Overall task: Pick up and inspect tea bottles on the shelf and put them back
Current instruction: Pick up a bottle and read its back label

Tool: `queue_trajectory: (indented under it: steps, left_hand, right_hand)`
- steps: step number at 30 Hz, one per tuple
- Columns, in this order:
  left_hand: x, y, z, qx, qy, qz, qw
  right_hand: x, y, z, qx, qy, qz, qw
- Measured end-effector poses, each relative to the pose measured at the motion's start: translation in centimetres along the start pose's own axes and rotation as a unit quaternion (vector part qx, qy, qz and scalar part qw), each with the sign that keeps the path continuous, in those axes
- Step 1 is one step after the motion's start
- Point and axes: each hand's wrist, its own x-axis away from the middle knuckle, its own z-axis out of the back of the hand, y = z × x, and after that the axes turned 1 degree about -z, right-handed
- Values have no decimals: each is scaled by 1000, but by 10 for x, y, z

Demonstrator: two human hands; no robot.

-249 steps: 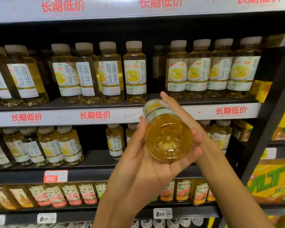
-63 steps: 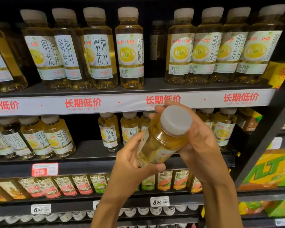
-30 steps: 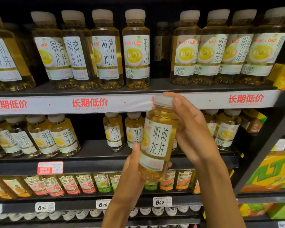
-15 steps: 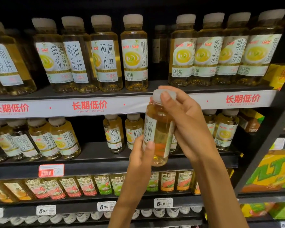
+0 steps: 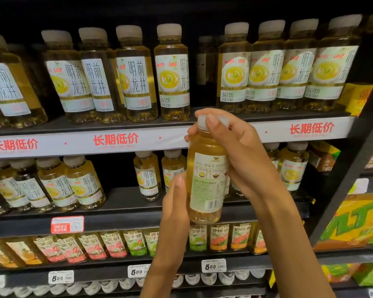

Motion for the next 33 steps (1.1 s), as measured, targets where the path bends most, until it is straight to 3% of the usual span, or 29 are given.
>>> queue_trajectory:
  steps: [5, 7, 13, 16, 23, 26, 33]
  left_hand:
    - [3, 9, -10, 2, -11, -52, 999]
    - [1, 6, -5, 59, -20, -17, 998]
    - [2, 8, 0, 205, -179, 79, 959]
    - [2, 0, 4, 155, -168, 59, 972]
    - [5, 2, 6, 45, -90, 47, 994]
    - [5, 2, 1, 85, -97, 52, 990]
    - [6, 7, -6, 263, -193, 117, 938]
  right_hand:
    - [1, -3, -1, 41, 27, -12, 999]
    - [0, -5, 3, 17, 1, -27, 1000]
    - [-1, 0, 9, -133, -88, -51, 986]
    - [4, 2, 8, -131, -89, -27, 987]
    - [5, -4, 14, -45, 0, -13, 999]
    - [1, -7, 16, -9, -26, -23, 999]
    - [4, 2, 17, -100, -101, -12, 990]
